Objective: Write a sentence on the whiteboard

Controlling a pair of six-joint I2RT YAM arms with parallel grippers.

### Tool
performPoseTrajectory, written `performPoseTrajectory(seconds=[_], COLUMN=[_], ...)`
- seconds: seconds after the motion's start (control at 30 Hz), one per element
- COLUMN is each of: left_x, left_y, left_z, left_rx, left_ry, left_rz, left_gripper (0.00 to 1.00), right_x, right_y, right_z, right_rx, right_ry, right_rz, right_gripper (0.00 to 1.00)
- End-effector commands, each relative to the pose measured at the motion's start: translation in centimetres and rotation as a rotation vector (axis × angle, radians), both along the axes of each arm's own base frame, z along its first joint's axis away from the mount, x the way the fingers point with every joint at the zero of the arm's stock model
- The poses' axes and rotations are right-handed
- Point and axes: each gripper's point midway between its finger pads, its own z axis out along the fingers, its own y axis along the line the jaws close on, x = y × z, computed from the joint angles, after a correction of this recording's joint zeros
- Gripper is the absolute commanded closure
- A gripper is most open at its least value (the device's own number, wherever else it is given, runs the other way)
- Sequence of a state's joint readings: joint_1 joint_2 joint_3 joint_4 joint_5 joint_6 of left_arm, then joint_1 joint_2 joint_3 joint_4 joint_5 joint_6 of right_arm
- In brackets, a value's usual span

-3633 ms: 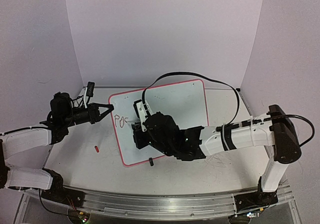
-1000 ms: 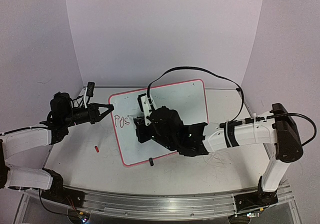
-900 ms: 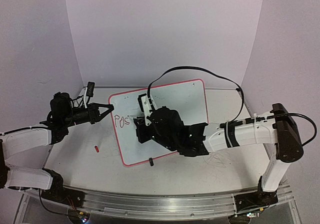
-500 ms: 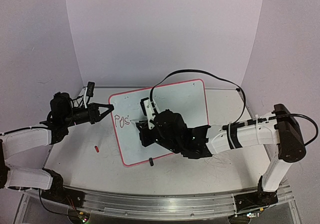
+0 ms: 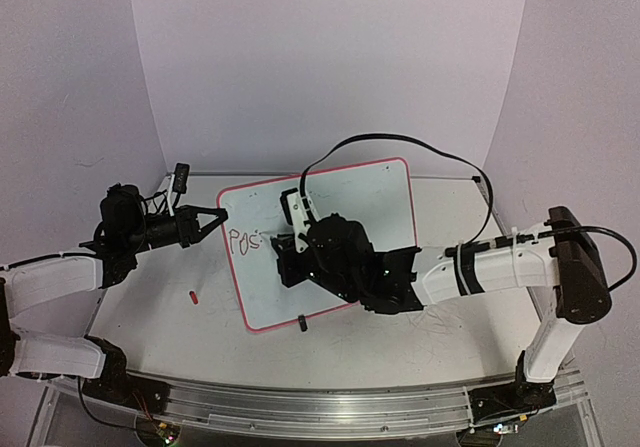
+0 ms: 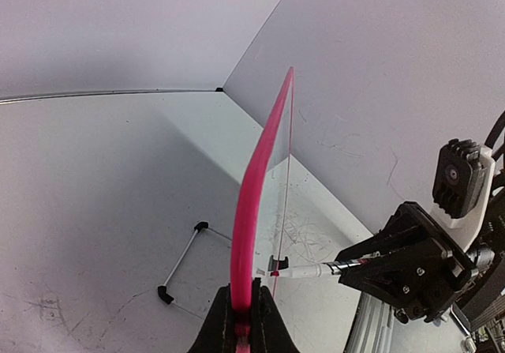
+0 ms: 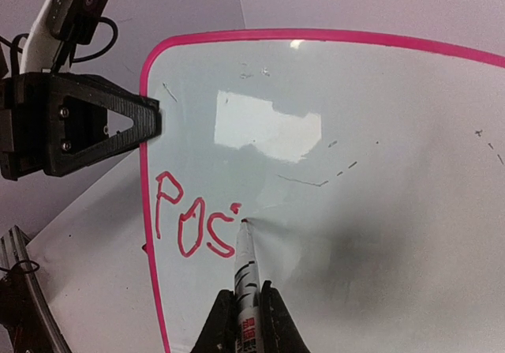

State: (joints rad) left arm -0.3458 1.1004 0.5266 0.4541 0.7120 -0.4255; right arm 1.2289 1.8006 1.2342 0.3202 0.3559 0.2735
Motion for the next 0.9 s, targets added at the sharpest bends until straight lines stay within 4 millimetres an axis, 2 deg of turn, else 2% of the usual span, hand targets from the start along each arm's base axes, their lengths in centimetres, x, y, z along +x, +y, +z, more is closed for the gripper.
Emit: performPoseTrajectory(seconds=[0.0,0.33,0.87], left_x=[0.1,0.1,0.0], left_y=[0.0,0.0,0.0], left_z=[1.8,1.9,1.8], left_rx=[-0.007,-0.007,-0.007], left_ry=[-0.093,-0.094,-0.093], left_rz=[-0.003,-0.005,-0.005], left_gripper=[1.00,1.00,1.00], right_x=[0.7,0.3,0.2], right_y=[0.7,-0.3,-0.2], right_z=[1.6,0.4,-1.4], right_rx=[0.031,0.011,-0.016], right_ry=[-0.026,0.014,0.049], right_rz=[-0.024,-0.034,-0.035], right_gripper=[1.00,1.00,1.00])
